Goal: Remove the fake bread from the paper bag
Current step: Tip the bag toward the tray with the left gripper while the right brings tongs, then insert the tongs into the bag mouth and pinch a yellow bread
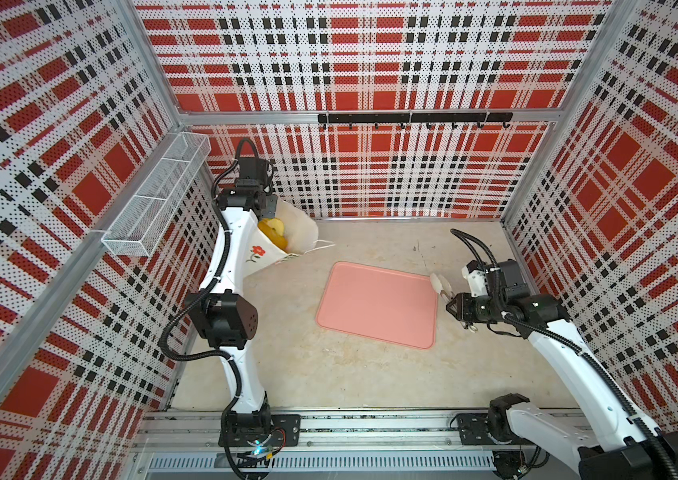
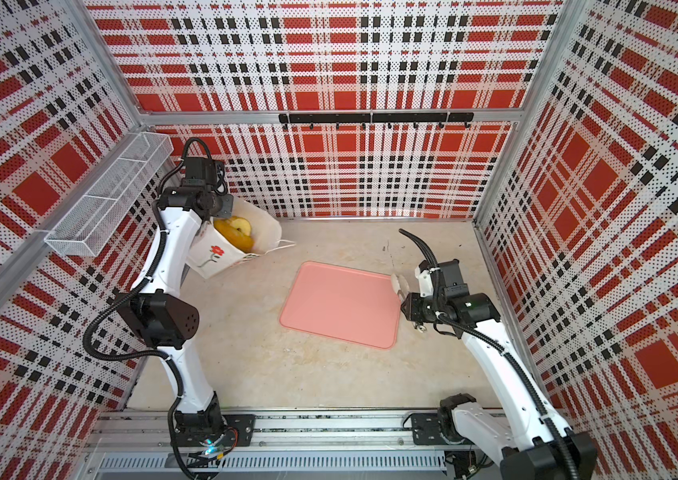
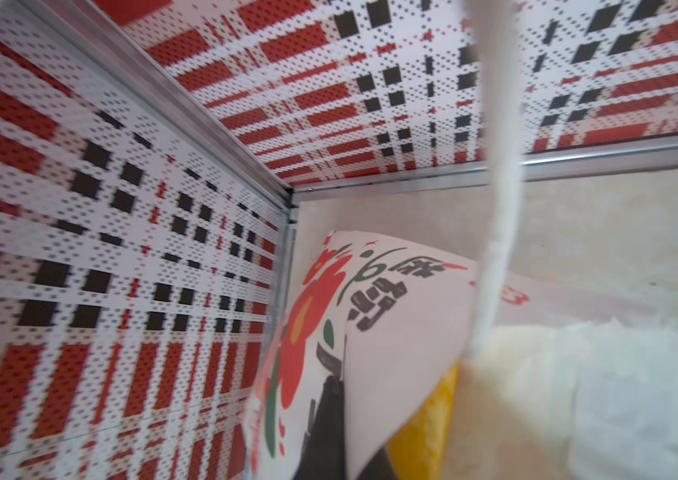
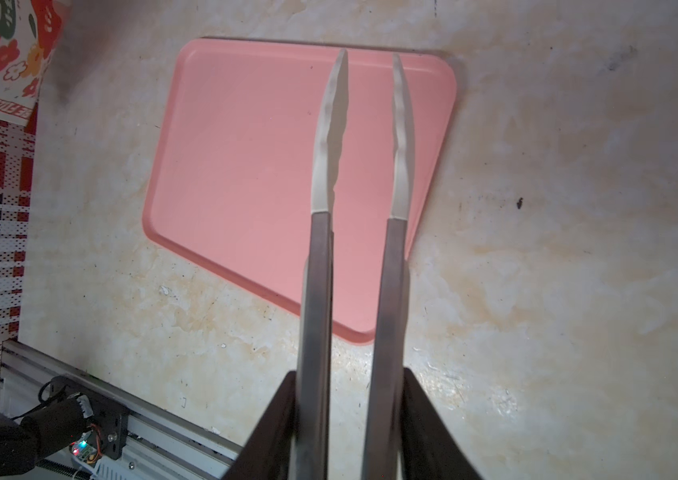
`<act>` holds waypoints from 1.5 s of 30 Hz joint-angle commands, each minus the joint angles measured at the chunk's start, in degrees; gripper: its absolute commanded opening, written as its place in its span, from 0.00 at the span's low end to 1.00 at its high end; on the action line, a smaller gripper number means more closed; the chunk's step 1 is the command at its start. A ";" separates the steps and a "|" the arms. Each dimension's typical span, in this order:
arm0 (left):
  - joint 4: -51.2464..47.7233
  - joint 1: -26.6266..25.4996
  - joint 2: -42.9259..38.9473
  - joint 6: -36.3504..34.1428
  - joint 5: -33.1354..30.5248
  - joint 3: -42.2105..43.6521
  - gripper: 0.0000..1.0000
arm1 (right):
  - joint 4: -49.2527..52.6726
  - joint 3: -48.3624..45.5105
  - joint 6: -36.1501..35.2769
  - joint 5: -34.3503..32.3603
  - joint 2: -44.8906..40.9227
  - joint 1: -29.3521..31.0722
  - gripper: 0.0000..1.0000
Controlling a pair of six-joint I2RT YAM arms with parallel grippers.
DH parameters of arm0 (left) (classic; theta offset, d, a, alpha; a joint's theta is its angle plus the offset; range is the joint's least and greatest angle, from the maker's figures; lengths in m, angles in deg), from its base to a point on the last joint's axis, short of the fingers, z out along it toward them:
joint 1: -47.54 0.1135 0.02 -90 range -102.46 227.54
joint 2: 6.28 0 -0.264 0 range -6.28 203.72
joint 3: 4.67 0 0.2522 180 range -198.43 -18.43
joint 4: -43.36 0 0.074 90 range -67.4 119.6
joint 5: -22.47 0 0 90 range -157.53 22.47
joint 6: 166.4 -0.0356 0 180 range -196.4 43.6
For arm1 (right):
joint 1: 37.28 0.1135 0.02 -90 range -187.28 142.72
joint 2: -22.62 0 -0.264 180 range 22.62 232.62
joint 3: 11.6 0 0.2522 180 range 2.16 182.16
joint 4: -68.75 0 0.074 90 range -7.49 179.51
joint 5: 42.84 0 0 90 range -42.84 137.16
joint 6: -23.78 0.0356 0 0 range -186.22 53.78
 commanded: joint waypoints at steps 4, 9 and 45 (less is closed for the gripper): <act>10.52 -2.85 -4.85 -6.38 -4.67 6.95 0.00 | -5.49 2.40 2.76 0.07 2.30 5.79 0.37; 25.42 -6.34 -15.05 -11.39 -3.53 31.25 0.00 | -7.14 2.67 5.97 -1.58 2.90 13.12 0.37; 35.99 -11.37 -34.32 -8.25 12.56 68.04 0.00 | -54.12 13.41 28.52 20.74 42.57 29.99 0.46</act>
